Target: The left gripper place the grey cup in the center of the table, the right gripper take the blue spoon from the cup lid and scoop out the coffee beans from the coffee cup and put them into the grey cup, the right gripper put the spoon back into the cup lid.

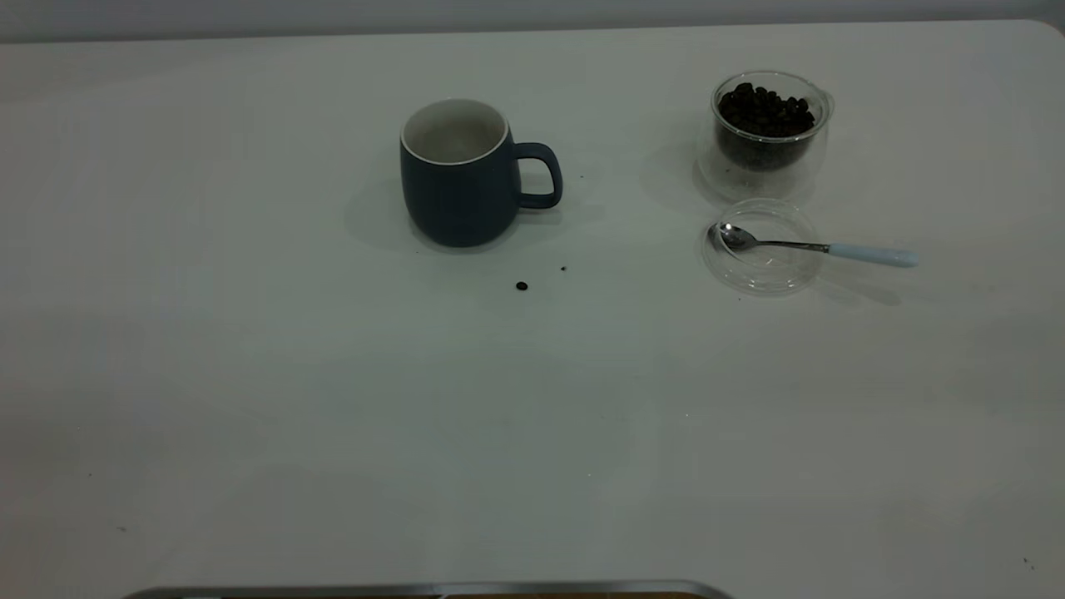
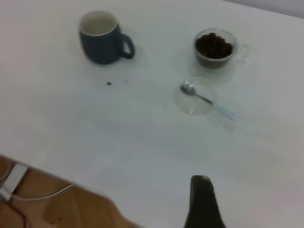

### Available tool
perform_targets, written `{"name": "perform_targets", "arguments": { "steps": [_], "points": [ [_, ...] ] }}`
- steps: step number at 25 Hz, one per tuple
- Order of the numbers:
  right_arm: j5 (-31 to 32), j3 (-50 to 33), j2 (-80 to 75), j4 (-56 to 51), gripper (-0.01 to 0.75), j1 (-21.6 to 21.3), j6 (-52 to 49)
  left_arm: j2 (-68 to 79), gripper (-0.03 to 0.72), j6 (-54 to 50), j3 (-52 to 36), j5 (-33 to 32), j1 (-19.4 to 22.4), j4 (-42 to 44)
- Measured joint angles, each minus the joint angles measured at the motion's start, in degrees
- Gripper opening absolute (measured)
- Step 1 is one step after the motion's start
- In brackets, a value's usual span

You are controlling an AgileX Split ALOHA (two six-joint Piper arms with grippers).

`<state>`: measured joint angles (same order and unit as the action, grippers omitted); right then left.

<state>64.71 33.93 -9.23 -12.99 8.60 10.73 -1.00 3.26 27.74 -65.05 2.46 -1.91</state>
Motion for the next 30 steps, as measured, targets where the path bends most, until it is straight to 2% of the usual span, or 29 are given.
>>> {"name": "perform_targets", "arguments": {
  "steps": [3,5,11,14,18,23,27,30],
  "points": [
    [0.8,0.0,0.0,4.7,0.563,4.1,-5.9,0.0,0.548,0.0,0.0,0.0,0.0,0.0],
    [1.4,0.0,0.0,8.1,0.563,5.3,-8.7,0.0,0.548,0.0,0.0,0.0,0.0,0.0],
    [3.2,-0.2,0.2,12.2,0.563,5.6,-13.6,0.0,0.548,0.0,0.0,0.0,0.0,0.0],
    [3.4,-2.2,1.4,12.5,0.563,2.8,-13.7,0.0,0.548,0.0,0.0,0.0,0.0,0.0],
    [1.3,-5.9,5.8,13.4,0.562,-4.5,-13.1,0.0,0.548,0.0,0.0,0.0,0.0,0.0],
    [0.1,-6.5,9.6,13.3,0.562,-11.3,-11.3,0.0,0.548,0.0,0.0,0.0,0.0,0.0],
    [0.0,-6.5,9.6,13.0,0.562,-12.2,-9.9,0.0,0.548,0.0,0.0,0.0,0.0,0.0],
    [0.0,-6.5,9.6,12.4,0.562,-10.6,-8.7,0.0,0.548,0.0,0.0,0.0,0.0,0.0]
  ]
}}
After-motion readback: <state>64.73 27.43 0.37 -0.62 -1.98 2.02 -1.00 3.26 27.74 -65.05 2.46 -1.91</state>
